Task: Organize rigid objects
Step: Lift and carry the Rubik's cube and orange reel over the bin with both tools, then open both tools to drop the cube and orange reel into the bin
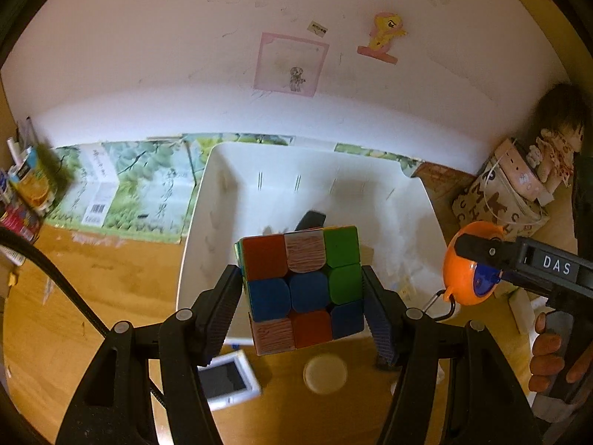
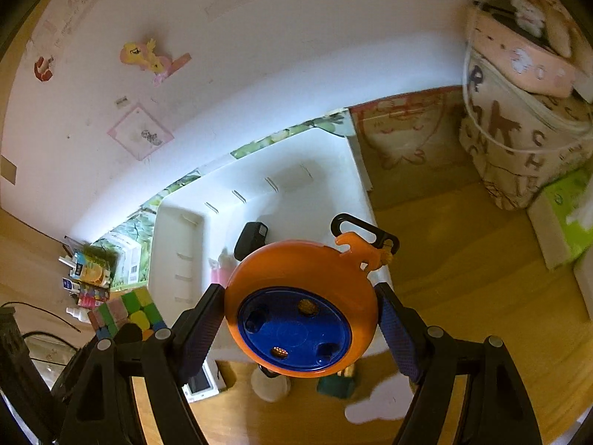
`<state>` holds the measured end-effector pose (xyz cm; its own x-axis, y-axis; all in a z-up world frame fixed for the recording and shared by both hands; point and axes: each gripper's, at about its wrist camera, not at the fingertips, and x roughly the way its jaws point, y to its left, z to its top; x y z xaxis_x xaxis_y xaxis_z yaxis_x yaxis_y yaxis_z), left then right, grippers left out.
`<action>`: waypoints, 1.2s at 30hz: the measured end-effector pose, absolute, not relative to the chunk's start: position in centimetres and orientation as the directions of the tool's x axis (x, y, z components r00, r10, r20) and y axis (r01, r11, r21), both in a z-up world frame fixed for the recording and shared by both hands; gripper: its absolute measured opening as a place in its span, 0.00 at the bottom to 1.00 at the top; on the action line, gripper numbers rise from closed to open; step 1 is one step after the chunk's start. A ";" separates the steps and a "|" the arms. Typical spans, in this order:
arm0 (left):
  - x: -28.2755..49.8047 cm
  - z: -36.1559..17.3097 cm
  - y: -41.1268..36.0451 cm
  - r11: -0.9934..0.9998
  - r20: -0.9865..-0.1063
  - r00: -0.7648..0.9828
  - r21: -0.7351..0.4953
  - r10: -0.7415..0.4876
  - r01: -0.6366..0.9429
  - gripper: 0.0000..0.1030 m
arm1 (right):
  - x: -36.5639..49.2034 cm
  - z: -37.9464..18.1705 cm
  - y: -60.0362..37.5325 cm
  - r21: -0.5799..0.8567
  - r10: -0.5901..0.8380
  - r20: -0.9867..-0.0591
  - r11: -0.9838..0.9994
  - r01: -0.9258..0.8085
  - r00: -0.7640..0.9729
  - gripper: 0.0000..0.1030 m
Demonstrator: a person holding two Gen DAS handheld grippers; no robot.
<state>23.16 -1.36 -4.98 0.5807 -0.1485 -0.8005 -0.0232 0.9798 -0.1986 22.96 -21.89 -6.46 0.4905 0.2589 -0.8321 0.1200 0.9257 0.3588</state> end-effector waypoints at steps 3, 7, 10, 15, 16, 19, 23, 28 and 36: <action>24.0 -6.0 -1.1 0.977 -0.780 0.605 -0.212 -0.159 -0.016 0.65 | 23.9 -7.0 -21.5 0.350 0.259 -0.826 0.932 0.095 0.501 0.78; 25.0 -7.4 -0.9 0.973 -0.750 0.640 -0.229 -0.165 -0.018 0.65 | 25.1 -7.6 -21.1 0.302 0.228 -0.824 0.951 0.062 0.519 0.78; 25.7 -8.2 -0.7 0.968 -0.741 0.651 -0.249 -0.169 -0.033 0.65 | 25.8 -8.4 -21.0 0.264 0.204 -0.828 0.964 0.040 0.522 0.78; 26.7 -9.9 -0.7 0.965 -0.761 0.627 -0.257 -0.166 -0.057 0.65 | 26.8 -10.3 -20.8 0.251 0.202 -0.852 0.967 0.036 0.483 0.78; 26.8 -10.1 -0.8 0.965 -0.766 0.621 -0.255 -0.166 -0.058 0.65 | 26.9 -10.6 -20.8 0.250 0.203 -0.856 0.968 0.035 0.476 0.78; 27.0 -10.9 -0.9 0.967 -0.780 0.604 -0.249 -0.163 -0.061 0.65 | 27.1 -11.4 -20.4 0.234 0.197 -0.867 0.972 0.024 0.459 0.78; 27.0 -11.2 -0.9 0.964 -0.777 0.607 -0.259 -0.168 -0.065 0.65 | 27.2 -12.2 -20.2 0.224 0.193 -0.879 0.974 0.022 0.437 0.79; 27.1 -10.7 -1.2 0.967 -0.773 0.613 -0.249 -0.164 -0.054 0.65 | 27.3 -12.9 -20.1 0.218 0.190 -0.892 0.976 0.021 0.410 0.79; 26.5 -9.5 -1.0 0.963 -0.765 0.619 -0.264 -0.177 -0.050 0.70 | 26.6 -10.9 -19.9 0.200 0.182 -0.856 0.980 -0.015 0.484 0.82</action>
